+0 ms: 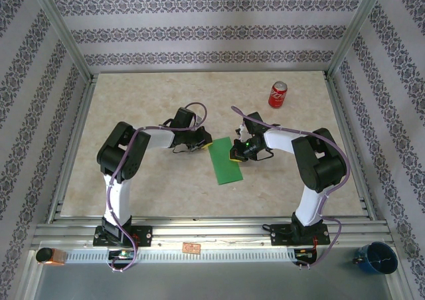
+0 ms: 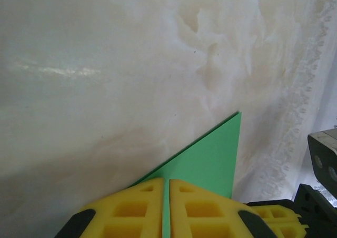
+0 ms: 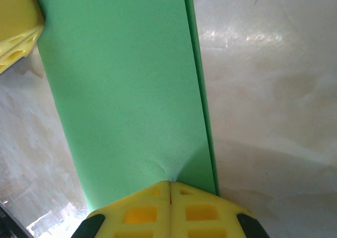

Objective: Fold a paper plane with a square sheet of paper (pick it up from the middle)
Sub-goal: First fold the square sheet of paper in half at the center of the table.

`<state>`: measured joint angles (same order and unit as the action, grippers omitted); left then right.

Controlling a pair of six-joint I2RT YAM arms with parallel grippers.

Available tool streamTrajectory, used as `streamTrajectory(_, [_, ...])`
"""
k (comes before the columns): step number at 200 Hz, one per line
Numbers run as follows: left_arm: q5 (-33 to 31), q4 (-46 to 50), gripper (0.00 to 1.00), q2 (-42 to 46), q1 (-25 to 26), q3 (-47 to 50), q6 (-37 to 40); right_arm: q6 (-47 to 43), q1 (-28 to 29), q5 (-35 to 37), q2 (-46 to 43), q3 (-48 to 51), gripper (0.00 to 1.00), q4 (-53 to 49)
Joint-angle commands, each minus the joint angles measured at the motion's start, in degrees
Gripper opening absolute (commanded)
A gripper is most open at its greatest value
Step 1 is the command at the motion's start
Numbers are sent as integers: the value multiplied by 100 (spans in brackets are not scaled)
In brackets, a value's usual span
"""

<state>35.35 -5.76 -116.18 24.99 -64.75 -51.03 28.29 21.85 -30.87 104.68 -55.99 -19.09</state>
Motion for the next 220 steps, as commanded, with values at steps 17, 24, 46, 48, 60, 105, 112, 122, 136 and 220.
streamTrajectory(17, [-51, 233, 13, 695, 25, 133, -66, 13, -64, 534, 228, 229, 0, -534])
streamTrajectory(24, [-38, 174, 13, 752, 90, 202, -114, 17, -66, 530, 228, 223, 0, -533])
streamTrajectory(46, [0, -33, 9, 859, 365, 401, -260, 10, -66, 530, 228, 213, 0, -543])
streamTrajectory(48, [-6, -44, 8, 864, 383, 415, -270, 3, -66, 530, 228, 216, 0, -549])
streamTrajectory(60, [-49, -184, 5, 864, 524, 551, -380, 4, -66, 534, 228, 212, 0, -552])
streamTrajectory(105, [-129, -537, 3, 681, 809, 957, -574, 2, -66, 536, 229, 196, 0, -555])
streamTrajectory(112, [-134, -574, 4, 643, 825, 1029, -563, 5, -66, 538, 228, 203, 0, -560])
streamTrajectory(122, [-153, -551, 3, 593, 832, 1141, -534, 3, -65, 540, 221, 207, 0, -560])
streamTrajectory(136, [-208, -550, 3, 557, 826, 1302, -490, 6, -69, 546, 224, 214, 0, -561])
streamTrajectory(220, [-200, 46, 11, 1288, 1038, 1107, -239, 52, -71, 574, 201, 258, 0, -517])
